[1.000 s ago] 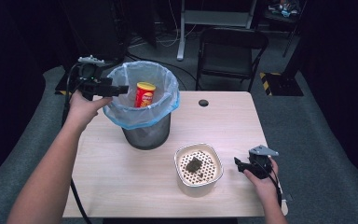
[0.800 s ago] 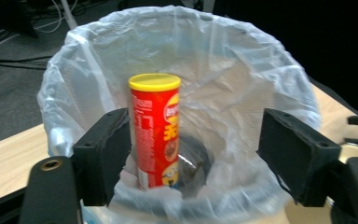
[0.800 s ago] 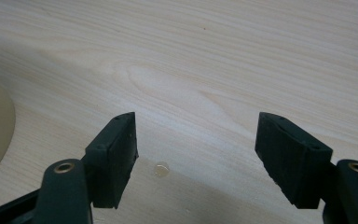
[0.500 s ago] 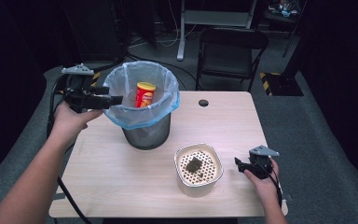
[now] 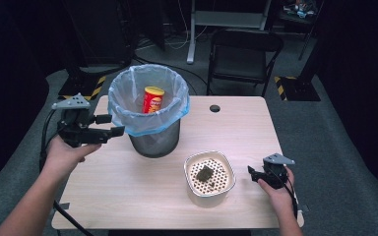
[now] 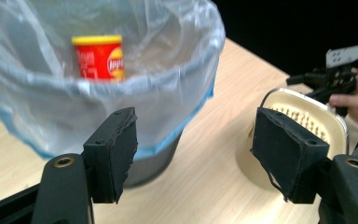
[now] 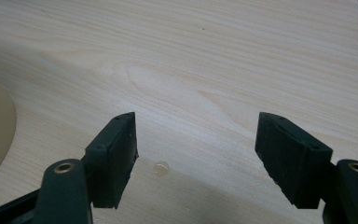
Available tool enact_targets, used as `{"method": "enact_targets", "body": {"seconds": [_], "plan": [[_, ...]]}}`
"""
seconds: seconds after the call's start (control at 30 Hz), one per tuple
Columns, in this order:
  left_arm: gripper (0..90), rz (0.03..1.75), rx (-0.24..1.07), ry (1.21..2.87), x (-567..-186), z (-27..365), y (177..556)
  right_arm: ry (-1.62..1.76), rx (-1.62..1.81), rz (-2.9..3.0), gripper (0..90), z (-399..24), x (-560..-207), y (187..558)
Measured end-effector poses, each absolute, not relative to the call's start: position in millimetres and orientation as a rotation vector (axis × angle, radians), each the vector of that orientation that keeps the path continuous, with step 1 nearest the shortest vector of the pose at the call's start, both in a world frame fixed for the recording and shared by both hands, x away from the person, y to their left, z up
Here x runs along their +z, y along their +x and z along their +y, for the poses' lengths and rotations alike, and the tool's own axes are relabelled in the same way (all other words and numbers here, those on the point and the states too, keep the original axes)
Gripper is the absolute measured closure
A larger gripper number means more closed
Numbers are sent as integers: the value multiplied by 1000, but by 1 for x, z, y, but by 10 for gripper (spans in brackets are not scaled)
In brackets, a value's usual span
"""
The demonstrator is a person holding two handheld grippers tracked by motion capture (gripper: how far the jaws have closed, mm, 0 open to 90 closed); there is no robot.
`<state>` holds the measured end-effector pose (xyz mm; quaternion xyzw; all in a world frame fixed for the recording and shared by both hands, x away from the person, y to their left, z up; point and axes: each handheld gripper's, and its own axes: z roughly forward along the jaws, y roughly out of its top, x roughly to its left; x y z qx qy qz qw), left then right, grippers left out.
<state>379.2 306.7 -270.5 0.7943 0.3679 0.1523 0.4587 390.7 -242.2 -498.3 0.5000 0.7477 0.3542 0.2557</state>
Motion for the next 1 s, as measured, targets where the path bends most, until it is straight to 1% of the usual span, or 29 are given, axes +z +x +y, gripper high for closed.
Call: {"method": "enact_targets", "body": {"seconds": [0.17,0.2,0.3,0.37,0.4,0.5,0.7,0.8,0.83,1.0], "plan": [[313,905,385,1956,-295,307,367,1355,963,2037,290,-241,-498,390],[311,905,385,1956,-295,307,367,1355,963,2037,290,-241,-498,390],[312,901,435,1997,-323,299,359,1358,960,2028,290,-241,-498,390],[314,897,444,2003,-336,296,356,1357,962,2036,290,-241,-498,390],[316,897,444,2003,-336,296,356,1357,962,2036,290,-241,-498,390],[323,889,468,2034,-360,290,355,1364,970,2033,290,-241,-498,390],[332,883,452,2044,-386,284,355,1358,961,2037,290,-241,-498,390],[333,870,429,2041,-405,282,354,1356,961,2036,290,-242,-498,390],[333,870,429,2041,-405,282,354,1357,962,2035,290,-241,-498,390],[332,861,409,2048,-436,283,353,1358,958,2035,290,-241,-498,390]]}}
